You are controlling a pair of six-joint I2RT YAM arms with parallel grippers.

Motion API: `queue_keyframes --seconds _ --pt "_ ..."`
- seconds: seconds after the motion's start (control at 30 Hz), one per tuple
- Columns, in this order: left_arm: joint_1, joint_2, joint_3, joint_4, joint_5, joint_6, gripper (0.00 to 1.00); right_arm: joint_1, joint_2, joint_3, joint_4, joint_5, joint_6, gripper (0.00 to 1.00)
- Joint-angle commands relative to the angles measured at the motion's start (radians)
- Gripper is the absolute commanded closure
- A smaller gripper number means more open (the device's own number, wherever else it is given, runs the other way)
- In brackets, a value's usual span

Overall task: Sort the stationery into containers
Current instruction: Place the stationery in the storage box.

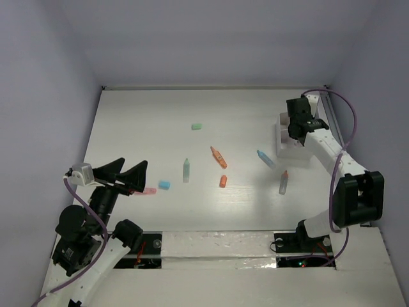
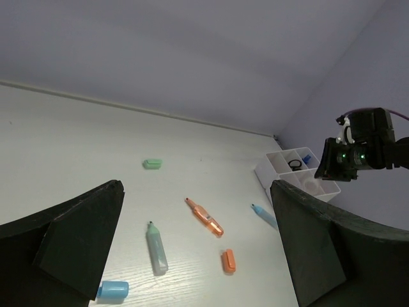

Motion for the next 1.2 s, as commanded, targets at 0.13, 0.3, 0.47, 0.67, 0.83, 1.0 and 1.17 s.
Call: queue_keyframes --seconds 0.13,0.3,0.47,0.67,0.83,1.0,1.17 --pt "-0.008 0.03 0.015 0.033 -0.003 0.003 0.01 0.0 -0.036 0.055 -0.01 -0.066 -0.014 0.71" --pt "0.002 0.037 0.013 0.036 0.002 0.003 0.01 0.0 0.027 0.046 0.003 -0.063 0.003 0.82" --pt "0.002 0.041 0.013 0.037 0.004 0.005 0.01 0.0 0.085 0.047 0.035 -0.094 0.006 0.82" --pt "0.002 0.043 0.013 0.037 0.004 0.005 0.01 0.0 0.135 0.041 0.098 -0.019 0.005 0.84" --pt "0.002 0.04 0.013 0.036 0.004 0.005 0.01 0.0 0.147 0.059 0.121 -0.008 0.006 0.86" --pt "0.002 0.038 0.013 0.036 0.002 0.005 0.01 0.0 0.15 0.096 0.105 0.007 0.006 0.86" --pt "0.002 0.04 0.013 0.036 0.004 0.005 0.01 0.012 0.054 0.055 0.147 -0.205 0.0 0.85"
